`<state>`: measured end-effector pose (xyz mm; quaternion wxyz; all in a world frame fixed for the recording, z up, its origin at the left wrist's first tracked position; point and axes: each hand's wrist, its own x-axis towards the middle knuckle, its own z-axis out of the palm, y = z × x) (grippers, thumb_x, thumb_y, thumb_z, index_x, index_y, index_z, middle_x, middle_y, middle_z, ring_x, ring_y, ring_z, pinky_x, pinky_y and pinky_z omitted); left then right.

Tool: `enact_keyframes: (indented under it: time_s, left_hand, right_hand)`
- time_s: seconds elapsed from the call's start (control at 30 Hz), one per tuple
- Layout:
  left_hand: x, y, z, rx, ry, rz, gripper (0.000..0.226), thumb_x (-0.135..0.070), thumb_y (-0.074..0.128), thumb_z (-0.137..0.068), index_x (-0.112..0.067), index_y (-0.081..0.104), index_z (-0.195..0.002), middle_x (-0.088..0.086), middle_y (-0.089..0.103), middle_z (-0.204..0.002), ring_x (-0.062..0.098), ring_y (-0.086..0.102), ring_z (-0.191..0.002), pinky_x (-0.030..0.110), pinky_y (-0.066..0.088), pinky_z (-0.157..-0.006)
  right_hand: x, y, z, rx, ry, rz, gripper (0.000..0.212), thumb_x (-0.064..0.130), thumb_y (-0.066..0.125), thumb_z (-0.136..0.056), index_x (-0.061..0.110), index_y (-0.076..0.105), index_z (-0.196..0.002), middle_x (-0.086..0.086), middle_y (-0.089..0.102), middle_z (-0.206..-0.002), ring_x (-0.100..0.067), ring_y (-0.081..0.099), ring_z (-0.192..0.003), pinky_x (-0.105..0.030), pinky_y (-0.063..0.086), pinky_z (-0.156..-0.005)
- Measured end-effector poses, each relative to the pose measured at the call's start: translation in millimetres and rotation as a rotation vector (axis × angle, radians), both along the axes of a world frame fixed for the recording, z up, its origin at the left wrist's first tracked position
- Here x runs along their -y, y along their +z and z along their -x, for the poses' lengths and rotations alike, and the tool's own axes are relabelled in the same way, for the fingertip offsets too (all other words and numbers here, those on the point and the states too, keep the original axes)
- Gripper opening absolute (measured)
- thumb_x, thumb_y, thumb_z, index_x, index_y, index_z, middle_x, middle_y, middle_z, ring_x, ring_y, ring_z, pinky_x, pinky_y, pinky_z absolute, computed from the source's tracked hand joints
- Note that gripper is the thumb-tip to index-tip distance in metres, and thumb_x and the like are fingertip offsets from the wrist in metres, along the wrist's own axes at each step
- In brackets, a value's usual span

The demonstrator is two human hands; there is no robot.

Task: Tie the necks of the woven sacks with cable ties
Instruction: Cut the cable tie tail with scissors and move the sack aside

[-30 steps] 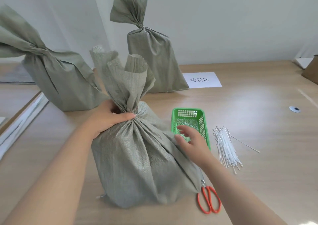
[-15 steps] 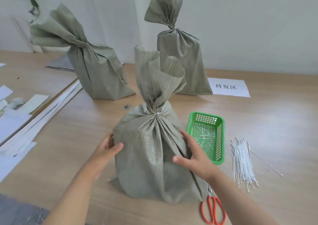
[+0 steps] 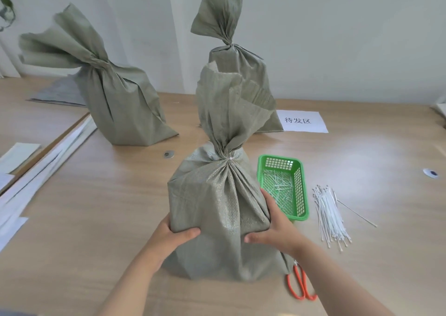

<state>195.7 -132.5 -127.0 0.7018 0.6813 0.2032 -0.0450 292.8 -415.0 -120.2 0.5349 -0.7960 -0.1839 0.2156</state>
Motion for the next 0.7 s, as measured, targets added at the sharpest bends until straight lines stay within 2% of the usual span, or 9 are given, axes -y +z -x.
enact_keyframes:
  time_s: [0.03,0.07,0.13,0.2,0.3,0.47,0.6,0.7]
  left_hand:
    - [0.9,-1.2,3.1,-0.007,-0.011,0.011,0.108,-0.054,0.101,-0.027,-0.015,0.064,-0.121,0.007,0.078,-0.111,0.028,0.073,-0.107,0.048,0.057,-0.093]
    - [2.0,-1.4,5.5,-0.010,-0.008,0.016,0.109,-0.054,0.101,-0.026,-0.014,0.064,-0.121,0.007,0.078,-0.111,0.029,0.073,-0.107,0.049,0.056,-0.095]
    - [2.6,-0.5,7.9,-0.005,0.005,0.006,0.110,-0.056,0.100,-0.023,-0.014,0.066,-0.118,0.007,0.078,-0.108,0.027,0.074,-0.103,0.048,0.056,-0.094]
    - [1.4,3.9,10.6,-0.005,0.007,-0.005,0.108,-0.056,0.100,-0.023,-0.013,0.067,-0.117,0.007,0.079,-0.107,0.027,0.075,-0.102,0.051,0.056,-0.095]
    - [-1.0,18.6,16.3,-0.006,0.008,-0.023,0.104,-0.055,0.100,-0.028,-0.013,0.067,-0.118,0.009,0.078,-0.108,0.030,0.074,-0.102,0.056,0.055,-0.096]
    - [12.1,60.5,23.6,0.051,0.093,-0.111,0.103,-0.062,0.097,-0.028,-0.015,0.069,-0.115,0.009,0.079,-0.106,0.029,0.075,-0.100,0.055,0.055,-0.095]
    - [41.9,95.5,31.3,0.102,0.158,-0.154,0.104,-0.065,0.095,-0.026,-0.015,0.071,-0.114,0.007,0.079,-0.104,0.027,0.076,-0.099,0.051,0.056,-0.094]
    - [76.4,119.2,32.2,0.122,0.172,-0.178,0.090,-0.054,0.095,-0.037,-0.016,0.071,-0.115,0.005,0.079,-0.104,0.025,0.076,-0.099,0.047,0.057,-0.092]
  right_hand:
    - [0.3,0.9,2.2,-0.010,-0.014,0.006,0.118,0.015,0.097,-0.056,0.039,0.024,-0.146,0.020,0.048,-0.141,0.017,0.045,-0.124,-0.004,0.037,-0.099]
    - [0.0,1.1,3.9,-0.017,-0.024,0.011,0.117,0.015,0.097,-0.056,0.037,0.026,-0.146,0.019,0.052,-0.139,0.015,0.047,-0.124,-0.009,0.039,-0.102]
    - [-0.5,0.3,6.3,-0.010,-0.036,0.021,0.110,0.017,0.097,-0.056,0.034,0.035,-0.144,0.015,0.059,-0.132,0.002,0.053,-0.124,-0.025,0.044,-0.106]
    - [-1.4,3.6,9.2,0.001,-0.035,0.017,0.103,0.018,0.097,-0.056,0.033,0.041,-0.141,0.014,0.063,-0.126,-0.005,0.057,-0.122,-0.033,0.046,-0.105]
    - [-3.4,11.9,13.4,-0.012,-0.052,-0.040,0.096,0.016,0.096,-0.058,0.031,0.045,-0.138,0.012,0.066,-0.123,-0.007,0.061,-0.118,-0.037,0.048,-0.105]
    - [-0.9,42.2,7.8,0.014,0.004,-0.137,0.083,0.020,0.093,-0.065,0.036,0.049,-0.133,0.016,0.068,-0.118,-0.005,0.064,-0.113,-0.039,0.050,-0.103]
    - [19.3,67.9,-0.5,0.044,0.060,-0.207,0.083,0.025,0.093,-0.065,0.038,0.049,-0.134,0.012,0.067,-0.123,-0.008,0.063,-0.116,-0.042,0.050,-0.103]
    - [46.3,84.1,-7.7,0.036,0.097,-0.247,0.083,0.025,0.093,-0.065,0.040,0.049,-0.134,0.009,0.067,-0.125,-0.011,0.063,-0.117,-0.046,0.050,-0.103]
